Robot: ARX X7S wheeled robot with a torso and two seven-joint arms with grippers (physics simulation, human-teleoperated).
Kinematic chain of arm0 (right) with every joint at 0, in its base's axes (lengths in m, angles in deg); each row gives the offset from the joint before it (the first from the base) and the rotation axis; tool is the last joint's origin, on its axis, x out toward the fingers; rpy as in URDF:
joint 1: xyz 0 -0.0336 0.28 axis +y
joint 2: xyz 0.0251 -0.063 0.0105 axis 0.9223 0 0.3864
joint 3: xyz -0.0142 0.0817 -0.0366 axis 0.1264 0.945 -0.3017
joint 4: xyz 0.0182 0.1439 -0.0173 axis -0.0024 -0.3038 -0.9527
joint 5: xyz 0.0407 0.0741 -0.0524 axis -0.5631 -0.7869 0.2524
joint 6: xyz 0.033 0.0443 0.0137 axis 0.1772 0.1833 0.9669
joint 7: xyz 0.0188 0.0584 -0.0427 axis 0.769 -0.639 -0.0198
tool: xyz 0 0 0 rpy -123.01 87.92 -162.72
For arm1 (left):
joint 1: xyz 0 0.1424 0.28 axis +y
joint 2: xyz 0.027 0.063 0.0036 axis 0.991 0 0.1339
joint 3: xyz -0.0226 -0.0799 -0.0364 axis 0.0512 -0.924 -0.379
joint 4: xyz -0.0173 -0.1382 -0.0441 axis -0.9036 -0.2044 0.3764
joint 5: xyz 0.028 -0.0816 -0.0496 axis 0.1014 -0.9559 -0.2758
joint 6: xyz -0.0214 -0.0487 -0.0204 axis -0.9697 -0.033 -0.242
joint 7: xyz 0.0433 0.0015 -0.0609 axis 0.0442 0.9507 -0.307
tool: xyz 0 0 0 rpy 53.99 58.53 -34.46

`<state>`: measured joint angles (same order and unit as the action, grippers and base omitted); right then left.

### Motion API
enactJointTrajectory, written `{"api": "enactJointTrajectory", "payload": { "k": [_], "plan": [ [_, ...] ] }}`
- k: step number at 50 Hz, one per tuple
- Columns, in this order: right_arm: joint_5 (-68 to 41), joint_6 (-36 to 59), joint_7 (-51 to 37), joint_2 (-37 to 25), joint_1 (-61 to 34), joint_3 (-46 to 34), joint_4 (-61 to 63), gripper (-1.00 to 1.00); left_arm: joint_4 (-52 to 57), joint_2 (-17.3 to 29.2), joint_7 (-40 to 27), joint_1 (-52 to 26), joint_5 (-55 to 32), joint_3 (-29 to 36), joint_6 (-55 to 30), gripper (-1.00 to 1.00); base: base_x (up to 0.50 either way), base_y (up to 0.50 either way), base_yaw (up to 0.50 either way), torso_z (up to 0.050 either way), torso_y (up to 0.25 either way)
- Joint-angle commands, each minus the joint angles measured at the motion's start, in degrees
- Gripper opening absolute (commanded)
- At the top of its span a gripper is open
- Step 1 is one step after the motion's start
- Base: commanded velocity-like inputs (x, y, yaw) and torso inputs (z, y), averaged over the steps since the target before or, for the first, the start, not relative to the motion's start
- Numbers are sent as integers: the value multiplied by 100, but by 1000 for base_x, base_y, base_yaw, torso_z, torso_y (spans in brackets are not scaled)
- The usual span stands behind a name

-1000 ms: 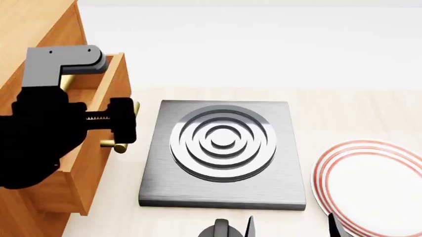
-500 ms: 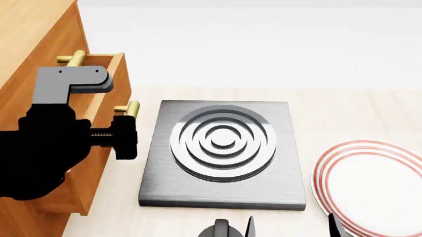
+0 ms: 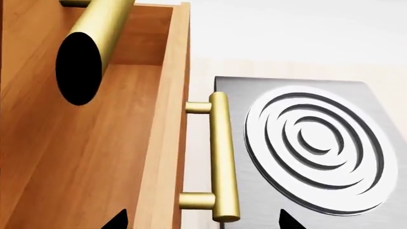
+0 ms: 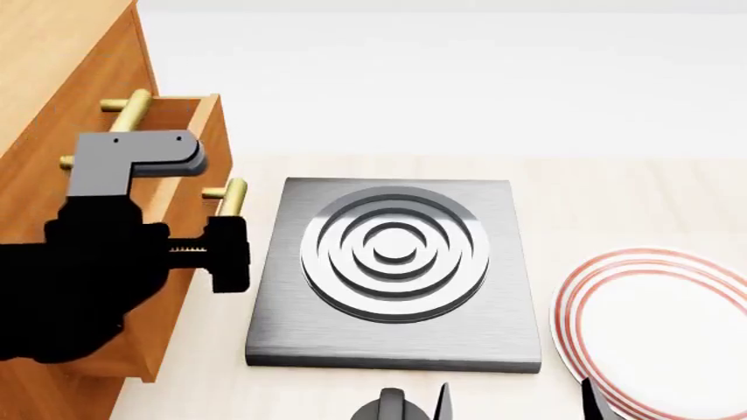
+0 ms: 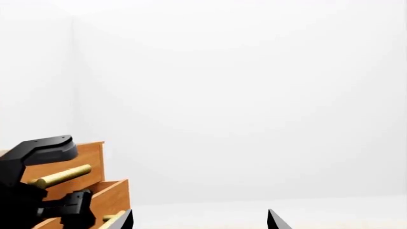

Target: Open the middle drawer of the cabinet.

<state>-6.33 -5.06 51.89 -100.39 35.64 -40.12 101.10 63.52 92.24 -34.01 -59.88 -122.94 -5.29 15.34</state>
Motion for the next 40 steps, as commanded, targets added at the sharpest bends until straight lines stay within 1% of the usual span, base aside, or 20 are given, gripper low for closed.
{"api": "enactJointTrajectory", "payload": {
  "k": [1,31,40],
  "plan": [
    [-14,-6,-15,-13,-1,5,3,100,23,-112,13,11,-36,15,-12,100,0,0,0,0,0],
    [-35,-36,-48,-43,-1,7,-3,100,161,-338,12,86,-74,27,75,100,0,0,0,0,0],
    [-47,-45,-64,-69,17,23,27,100,79,-599,97,22,-49,79,101,100,0,0,0,0,0]
  ]
}}
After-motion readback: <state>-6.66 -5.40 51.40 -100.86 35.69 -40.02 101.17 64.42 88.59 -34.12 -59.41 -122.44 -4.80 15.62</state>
